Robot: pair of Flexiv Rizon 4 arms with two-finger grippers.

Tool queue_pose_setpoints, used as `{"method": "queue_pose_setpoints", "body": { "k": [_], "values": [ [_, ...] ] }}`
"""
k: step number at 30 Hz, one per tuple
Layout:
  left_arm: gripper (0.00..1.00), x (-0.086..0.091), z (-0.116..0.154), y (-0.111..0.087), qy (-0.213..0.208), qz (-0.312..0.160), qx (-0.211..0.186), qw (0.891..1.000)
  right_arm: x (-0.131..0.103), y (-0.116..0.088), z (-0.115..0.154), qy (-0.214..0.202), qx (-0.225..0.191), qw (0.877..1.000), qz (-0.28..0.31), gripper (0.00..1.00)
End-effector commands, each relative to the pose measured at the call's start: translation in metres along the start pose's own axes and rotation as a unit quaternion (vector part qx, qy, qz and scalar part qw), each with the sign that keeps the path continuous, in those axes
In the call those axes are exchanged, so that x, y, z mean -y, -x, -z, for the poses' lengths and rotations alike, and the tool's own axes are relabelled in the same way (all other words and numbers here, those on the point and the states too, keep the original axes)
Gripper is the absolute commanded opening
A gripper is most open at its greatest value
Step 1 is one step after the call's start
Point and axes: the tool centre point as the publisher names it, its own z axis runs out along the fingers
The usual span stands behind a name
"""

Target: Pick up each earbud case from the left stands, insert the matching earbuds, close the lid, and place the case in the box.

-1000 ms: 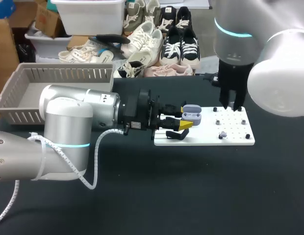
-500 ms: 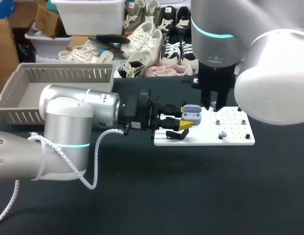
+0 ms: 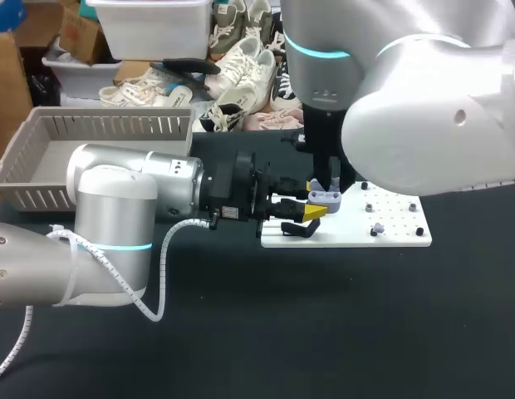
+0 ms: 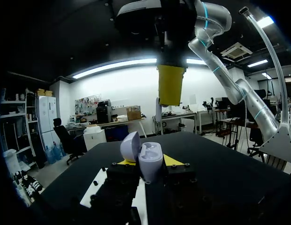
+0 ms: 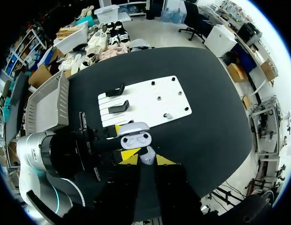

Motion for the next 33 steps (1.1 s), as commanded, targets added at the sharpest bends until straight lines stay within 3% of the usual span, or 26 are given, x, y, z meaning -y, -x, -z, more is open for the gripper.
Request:
{"method": "queue_pose_setpoints", "body": {
  "k": [1,17,22,33],
  "values": [
    [0.0,0.001,0.0,0.0,0.002,-0.001,0.001,1.0,-0.008,-0.001,-0.002,-0.012,0.002,1.0,-0.01,0.0],
    [0.0,0.001,0.0,0.0,0.002,-0.001,0.001,1.0,-0.012,0.0,-0.004,-0.001,-0.007,1.0,-0.023,0.0],
    [0.0,0.001,0.0,0.0,0.002,-0.001,0.001,1.0,-0.014,0.002,-0.011,-0.023,-0.01,0.999,-0.036,0.0],
    [0.0,0.001,0.0,0.0,0.002,-0.001,0.001,1.0,-0.014,0.004,-0.014,-0.025,-0.018,0.998,-0.046,0.0]
  ]
}}
